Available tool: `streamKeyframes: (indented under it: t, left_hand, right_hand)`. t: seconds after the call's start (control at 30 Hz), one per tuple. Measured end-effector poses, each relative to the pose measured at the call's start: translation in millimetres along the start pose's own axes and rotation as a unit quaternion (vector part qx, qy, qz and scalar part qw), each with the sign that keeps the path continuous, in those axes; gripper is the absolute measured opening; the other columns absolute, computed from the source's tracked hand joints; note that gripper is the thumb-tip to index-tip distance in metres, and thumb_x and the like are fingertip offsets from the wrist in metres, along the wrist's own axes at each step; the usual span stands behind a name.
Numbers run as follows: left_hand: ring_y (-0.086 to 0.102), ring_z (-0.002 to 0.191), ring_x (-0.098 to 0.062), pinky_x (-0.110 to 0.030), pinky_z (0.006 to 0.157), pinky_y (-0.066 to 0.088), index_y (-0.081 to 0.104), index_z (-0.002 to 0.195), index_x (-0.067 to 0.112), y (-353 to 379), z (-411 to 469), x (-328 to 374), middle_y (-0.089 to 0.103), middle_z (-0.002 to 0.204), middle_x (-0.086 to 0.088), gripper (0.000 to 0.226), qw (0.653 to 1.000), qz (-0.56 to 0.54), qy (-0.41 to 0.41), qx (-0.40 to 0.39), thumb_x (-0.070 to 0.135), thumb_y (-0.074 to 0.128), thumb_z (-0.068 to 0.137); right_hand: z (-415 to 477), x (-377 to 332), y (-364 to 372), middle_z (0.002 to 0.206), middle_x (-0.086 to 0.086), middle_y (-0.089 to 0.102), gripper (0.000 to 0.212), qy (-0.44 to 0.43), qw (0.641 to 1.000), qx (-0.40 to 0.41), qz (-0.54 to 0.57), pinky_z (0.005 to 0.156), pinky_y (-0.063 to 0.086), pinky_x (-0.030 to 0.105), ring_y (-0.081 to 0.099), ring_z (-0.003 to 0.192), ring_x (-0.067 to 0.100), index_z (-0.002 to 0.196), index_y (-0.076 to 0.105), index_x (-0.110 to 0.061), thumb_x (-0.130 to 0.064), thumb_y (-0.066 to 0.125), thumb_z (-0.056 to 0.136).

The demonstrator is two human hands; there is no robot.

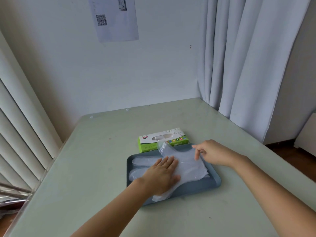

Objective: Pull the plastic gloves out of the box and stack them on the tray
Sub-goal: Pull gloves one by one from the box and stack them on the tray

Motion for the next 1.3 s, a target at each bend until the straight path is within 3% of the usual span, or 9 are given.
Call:
streamKeyframes:
  t: [0.13, 0.27, 0.37, 0.47, 0.57, 0.77, 0.9, 1.1, 1.3]
  left_hand:
    - [-0.011, 0.147, -0.015, -0.024, 0.112, -0.012, -0.008, 0.152, 0.019, 1.3, 0.3, -4.4, -0.012, 0.16, -0.002, 0.062, 1.0, -0.014, 0.016, -0.001, 0.047, 0.017, 0.102]
    - [-0.012, 0.147, -0.014, -0.024, 0.113, -0.012, -0.009, 0.151, 0.017, 3.5, -0.9, -4.2, -0.012, 0.16, -0.002, 0.063, 0.999, -0.025, 0.026, 0.007, 0.047, 0.016, 0.102]
    - [-0.012, 0.146, -0.012, -0.031, 0.115, -0.011, -0.011, 0.151, 0.017, 8.4, -1.5, -4.5, -0.011, 0.16, 0.0, 0.067, 0.998, -0.052, 0.013, 0.022, 0.05, 0.017, 0.101]
    - [-0.013, 0.146, -0.012, -0.045, 0.116, -0.01, -0.008, 0.152, 0.019, 14.1, -3.1, -6.5, -0.011, 0.16, 0.003, 0.075, 0.997, -0.061, -0.023, 0.028, 0.061, 0.021, 0.096]
    - [-0.016, 0.146, -0.013, -0.048, 0.116, -0.011, -0.009, 0.152, 0.022, 15.9, -9.8, -13.8, -0.014, 0.159, 0.004, 0.088, 0.998, -0.061, -0.029, 0.013, 0.07, 0.029, 0.09]
    - [-0.022, 0.144, -0.019, -0.042, 0.118, -0.01, -0.018, 0.15, 0.023, 5.5, -33.7, -36.8, -0.023, 0.157, -0.001, 0.102, 0.997, -0.047, -0.033, -0.048, 0.074, 0.039, 0.083]
    - [-0.02, 0.145, -0.029, -0.043, 0.119, -0.006, -0.023, 0.148, 0.023, -3.2, -43.9, -43.5, -0.026, 0.156, -0.008, 0.109, 0.99, 0.007, -0.089, -0.112, 0.078, 0.041, 0.08]
    - [-0.016, 0.145, -0.031, -0.049, 0.117, -0.01, -0.026, 0.146, 0.026, -11.5, -50.5, -49.5, -0.024, 0.156, -0.013, 0.12, 0.976, 0.0, -0.148, -0.16, 0.08, 0.05, 0.072]
    - [0.024, 0.143, -0.025, -0.036, 0.114, 0.02, 0.011, 0.153, 0.026, -40.3, -52.6, -59.5, 0.015, 0.16, -0.002, 0.101, 0.982, -0.081, -0.122, -0.121, 0.067, 0.062, 0.076]
  right_hand:
    - [-3.0, -28.0, 1.5, 0.133, 0.006, 0.058, 0.046, -0.022, 0.99, 0.111, -0.08, 0.097, 0.04, 0.028, 0.053, 0.12, 0.022, 0.114, 0.065, -0.016, 0.006, 0.039, 0.083]
    - [0.0, -51.4, 44.7, 0.15, 0.002, 0.04, 0.046, -0.111, 0.992, 0.021, -0.049, 0.111, 0.025, 0.02, 0.037, 0.137, 0.013, 0.144, 0.041, -0.015, -0.009, 0.036, 0.099]
    - [-0.1, -40.3, 68.0, 0.16, 0.002, 0.012, 0.056, -0.065, 0.995, -0.024, -0.066, 0.117, 0.007, 0.022, 0.012, 0.147, 0.012, 0.153, 0.014, -0.012, -0.034, 0.03, 0.104]
    - [-6.0, -31.9, 76.7, 0.159, -0.003, -0.014, 0.098, -0.031, 0.991, -0.048, -0.12, 0.115, -0.009, 0.028, -0.012, 0.147, 0.014, 0.153, -0.005, -0.02, -0.079, -0.002, 0.075]
    - [-7.9, -26.4, 76.1, 0.158, -0.002, -0.021, 0.13, -0.028, 0.99, -0.063, -0.122, 0.116, -0.011, 0.034, -0.017, 0.146, 0.021, 0.152, -0.011, -0.026, -0.095, -0.015, 0.041]
    - [-11.3, -30.2, 66.1, 0.155, 0.001, -0.028, 0.124, -0.002, 0.986, -0.113, -0.122, 0.117, -0.011, 0.04, -0.027, 0.142, 0.028, 0.15, -0.015, -0.032, -0.096, 0.01, 0.046]
    - [-12.0, -35.3, 55.7, 0.155, 0.004, -0.03, 0.107, 0.039, 0.977, -0.157, -0.142, 0.119, -0.007, 0.044, -0.026, 0.143, 0.03, 0.15, -0.016, -0.034, -0.085, 0.037, 0.072]
    - [-8.1, -42.2, 42.2, 0.156, 0.012, -0.024, 0.114, 0.089, 0.956, -0.193, -0.202, 0.119, -0.006, 0.044, -0.02, 0.145, 0.031, 0.15, -0.017, -0.031, -0.084, 0.046, 0.071]
    - [-4.1, -46.8, 9.9, 0.157, 0.003, 0.019, 0.096, 0.04, 0.976, -0.146, -0.154, 0.118, 0.017, 0.038, 0.019, 0.144, 0.025, 0.149, 0.025, -0.028, -0.075, 0.058, 0.072]
Point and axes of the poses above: each hand's wrist, its own z-axis towards the middle knuckle, its own y-axis out of the palm, x = y × z, the point moved 1 cm from there along z, towards the middle knuckle
